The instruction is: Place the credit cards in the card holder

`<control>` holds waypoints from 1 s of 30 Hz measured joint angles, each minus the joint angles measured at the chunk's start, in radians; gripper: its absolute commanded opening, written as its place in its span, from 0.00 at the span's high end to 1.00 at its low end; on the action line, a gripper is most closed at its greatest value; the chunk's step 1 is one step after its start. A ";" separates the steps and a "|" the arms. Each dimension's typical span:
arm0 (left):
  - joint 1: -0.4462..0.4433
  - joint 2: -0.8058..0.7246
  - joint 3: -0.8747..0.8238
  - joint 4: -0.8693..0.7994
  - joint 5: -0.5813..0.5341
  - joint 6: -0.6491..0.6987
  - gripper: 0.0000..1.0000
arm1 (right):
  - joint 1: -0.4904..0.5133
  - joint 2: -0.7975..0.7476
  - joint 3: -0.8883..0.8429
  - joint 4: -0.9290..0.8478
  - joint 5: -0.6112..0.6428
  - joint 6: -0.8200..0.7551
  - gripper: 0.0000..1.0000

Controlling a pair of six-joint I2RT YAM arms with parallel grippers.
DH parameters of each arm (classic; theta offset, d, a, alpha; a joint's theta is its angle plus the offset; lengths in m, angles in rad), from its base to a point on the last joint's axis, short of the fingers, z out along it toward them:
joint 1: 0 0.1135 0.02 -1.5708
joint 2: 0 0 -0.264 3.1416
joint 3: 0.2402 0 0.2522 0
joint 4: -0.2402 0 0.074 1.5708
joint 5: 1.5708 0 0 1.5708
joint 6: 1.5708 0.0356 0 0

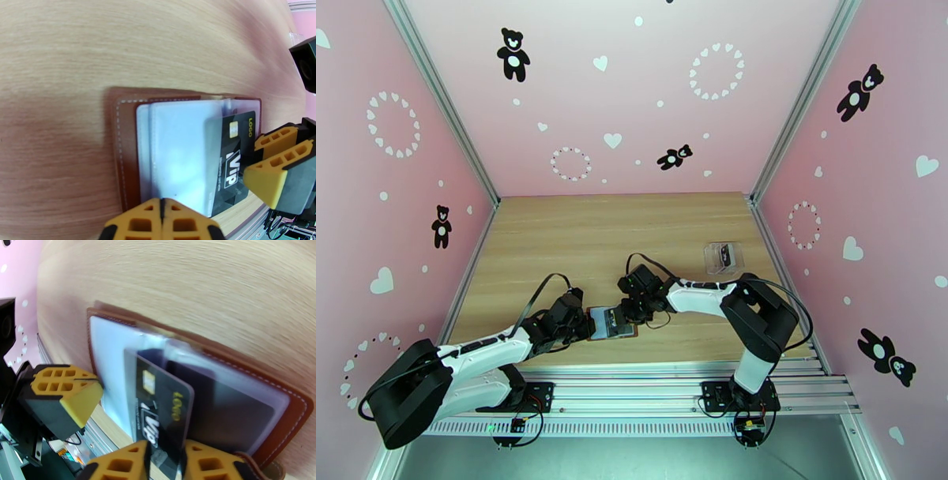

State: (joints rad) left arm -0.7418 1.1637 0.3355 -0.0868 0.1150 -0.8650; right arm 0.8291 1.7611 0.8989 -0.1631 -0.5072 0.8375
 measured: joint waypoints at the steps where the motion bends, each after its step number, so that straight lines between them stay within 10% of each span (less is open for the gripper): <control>1: 0.000 0.000 0.000 0.000 0.000 0.000 0.98 | 0.001 0.000 0.000 -0.002 0.003 0.003 0.82; 30: 0.000 -0.003 -0.006 0.005 0.000 0.000 0.98 | 0.002 -0.003 -0.016 0.082 0.022 0.113 1.00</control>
State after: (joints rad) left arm -0.7418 1.1603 0.3298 -0.0814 0.1146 -0.8654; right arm 0.8307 1.7576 0.8825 -0.0811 -0.4850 0.9508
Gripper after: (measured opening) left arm 0.036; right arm 0.058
